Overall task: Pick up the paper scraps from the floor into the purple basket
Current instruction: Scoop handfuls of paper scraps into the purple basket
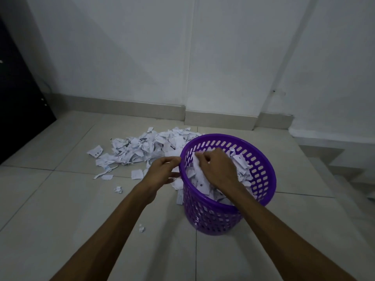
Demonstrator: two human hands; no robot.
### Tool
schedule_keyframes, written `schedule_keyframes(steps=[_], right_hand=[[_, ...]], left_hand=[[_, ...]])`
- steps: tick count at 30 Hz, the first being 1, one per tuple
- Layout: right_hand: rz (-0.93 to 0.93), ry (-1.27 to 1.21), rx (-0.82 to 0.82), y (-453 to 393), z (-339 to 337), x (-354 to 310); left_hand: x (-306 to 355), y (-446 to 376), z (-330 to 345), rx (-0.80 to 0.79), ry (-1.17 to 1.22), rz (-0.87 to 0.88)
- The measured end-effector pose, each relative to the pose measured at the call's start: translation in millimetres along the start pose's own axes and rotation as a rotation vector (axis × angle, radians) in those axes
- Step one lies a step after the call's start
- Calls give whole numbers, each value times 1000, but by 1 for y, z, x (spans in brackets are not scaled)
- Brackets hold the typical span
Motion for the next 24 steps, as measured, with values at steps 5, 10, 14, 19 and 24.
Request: schedule_keyframes(steps=[5,10,14,19,24], right_hand=[[-194,-118,228,-6,-19,-60],[-439,-231,119,10,17,-133],[-417,-283,-217,30,83,-135],[-89,-325,-640,79,179,-77],[10,-272,-685,114,238,-31]], left_hand=[[-10,-4,-33,54,88,-25],[-39,2,-74,84,126,-69],[-82,7,-104,133,83,-163],[-144,17,-125,132,0,-294],[-187,16,-139,125,21,-399]])
Point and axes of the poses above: each hand's wrist, its own y-axis away from the middle knuckle, its own z-axis out of the palm, x = y × z, the point moved 7 cm from there along -y, towards the middle knuckle, and after that the axes turned 6 degrees about -y, right-handed, at the moved point
